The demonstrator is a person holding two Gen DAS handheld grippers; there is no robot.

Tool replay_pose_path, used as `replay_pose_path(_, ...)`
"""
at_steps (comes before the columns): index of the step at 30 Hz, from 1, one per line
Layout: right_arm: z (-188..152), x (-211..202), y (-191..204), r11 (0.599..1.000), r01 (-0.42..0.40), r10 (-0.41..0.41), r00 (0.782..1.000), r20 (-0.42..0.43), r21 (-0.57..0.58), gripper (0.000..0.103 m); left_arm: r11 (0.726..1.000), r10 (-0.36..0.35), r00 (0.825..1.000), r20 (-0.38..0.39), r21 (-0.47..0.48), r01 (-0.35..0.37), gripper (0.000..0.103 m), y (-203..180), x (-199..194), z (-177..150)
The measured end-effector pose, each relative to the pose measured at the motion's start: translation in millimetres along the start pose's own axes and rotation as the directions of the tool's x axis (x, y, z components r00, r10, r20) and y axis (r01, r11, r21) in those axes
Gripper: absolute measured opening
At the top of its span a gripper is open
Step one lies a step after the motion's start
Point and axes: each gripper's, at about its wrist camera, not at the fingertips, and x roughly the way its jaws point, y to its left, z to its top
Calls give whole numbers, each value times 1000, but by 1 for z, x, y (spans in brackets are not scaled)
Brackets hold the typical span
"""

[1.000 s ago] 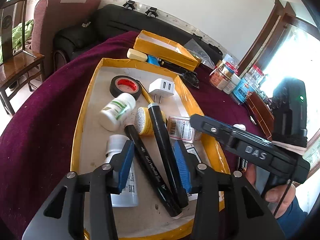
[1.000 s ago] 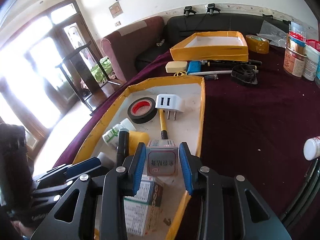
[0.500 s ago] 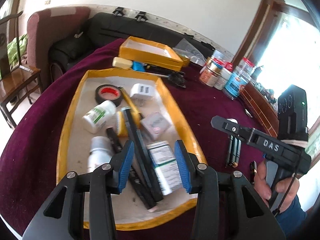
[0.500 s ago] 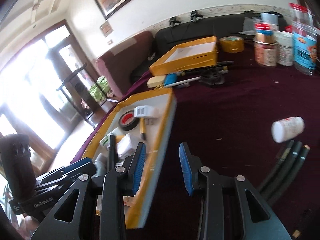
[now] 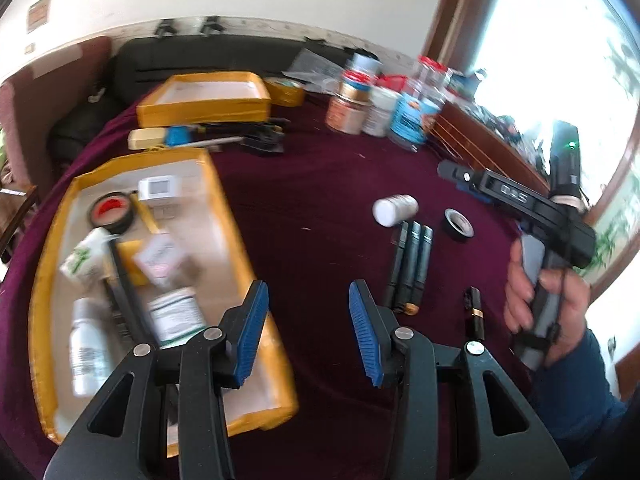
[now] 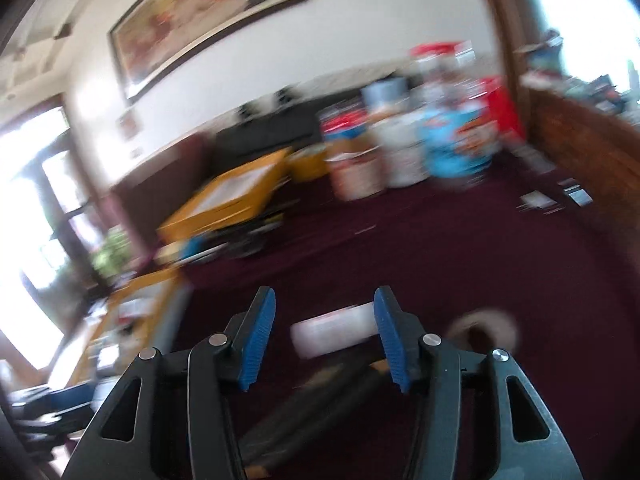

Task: Organize rigid objects
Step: 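Move both grippers back toward the black tape roll and white bottle, then grasp the black tape roll with the right gripper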

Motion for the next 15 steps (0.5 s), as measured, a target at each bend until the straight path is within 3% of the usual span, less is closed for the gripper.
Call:
replay_pose_path(3,-4,3,-38,995,98,-99,995,22,30,47,999,-12,999,-42,49,14,40,-27,19,3)
replay_pose_path(6,8,3,-72,988,79,-79,997,-5,130,47,996,-18,996,-86,89,26,40,-50,39,6)
replay_pose_path(8,11,3,-86,982,113,-112,994,-16,152,56,993,-32,994,-104,108,43,40,-66,49,8)
replay_pose_path(10,9,12,-92,975,166,-158,985,-65,148,59,990,-51,992,-117,123,66,40,-82,58,9)
replay_pose_path(15,0,40,-91,981,177,-157,963,-218,79,63,984,-84,985,-152,145,106,40,-108,74,7)
